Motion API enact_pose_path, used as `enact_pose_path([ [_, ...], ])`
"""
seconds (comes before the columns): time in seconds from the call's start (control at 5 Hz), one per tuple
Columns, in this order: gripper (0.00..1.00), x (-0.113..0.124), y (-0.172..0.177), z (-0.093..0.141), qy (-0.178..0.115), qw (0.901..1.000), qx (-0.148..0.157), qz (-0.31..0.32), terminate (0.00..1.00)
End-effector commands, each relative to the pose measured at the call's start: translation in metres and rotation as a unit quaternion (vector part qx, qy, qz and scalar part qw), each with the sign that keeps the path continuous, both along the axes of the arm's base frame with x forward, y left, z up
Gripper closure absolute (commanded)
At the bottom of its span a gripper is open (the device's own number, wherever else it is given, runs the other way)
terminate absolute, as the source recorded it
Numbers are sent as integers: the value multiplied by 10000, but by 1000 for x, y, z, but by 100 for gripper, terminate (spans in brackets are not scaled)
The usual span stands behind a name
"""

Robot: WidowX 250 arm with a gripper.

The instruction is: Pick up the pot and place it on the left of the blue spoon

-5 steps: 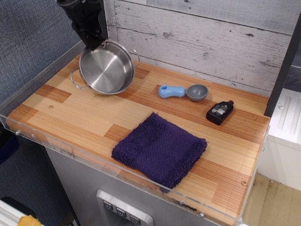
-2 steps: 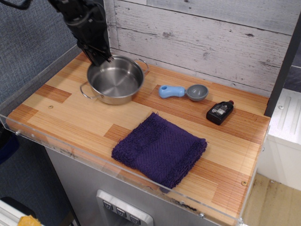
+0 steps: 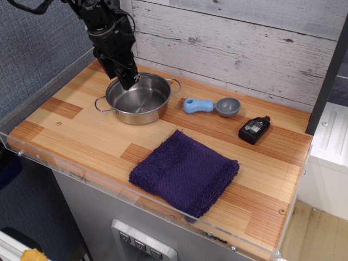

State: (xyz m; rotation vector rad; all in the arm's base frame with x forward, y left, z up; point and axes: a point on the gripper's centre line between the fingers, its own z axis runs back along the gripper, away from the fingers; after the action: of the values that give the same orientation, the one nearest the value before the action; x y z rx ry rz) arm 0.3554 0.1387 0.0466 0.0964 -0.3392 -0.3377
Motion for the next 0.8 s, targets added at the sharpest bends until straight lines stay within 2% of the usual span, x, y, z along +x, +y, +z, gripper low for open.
enact_pose_path([
  [0.0,0,-4,1,34,-352,9991,230,-21,0],
  [0.2,0,-5,1,47,-462,9987,224,-48,0],
  [0.6,0,-17,-6,105,-886,9955,315,-63,0],
])
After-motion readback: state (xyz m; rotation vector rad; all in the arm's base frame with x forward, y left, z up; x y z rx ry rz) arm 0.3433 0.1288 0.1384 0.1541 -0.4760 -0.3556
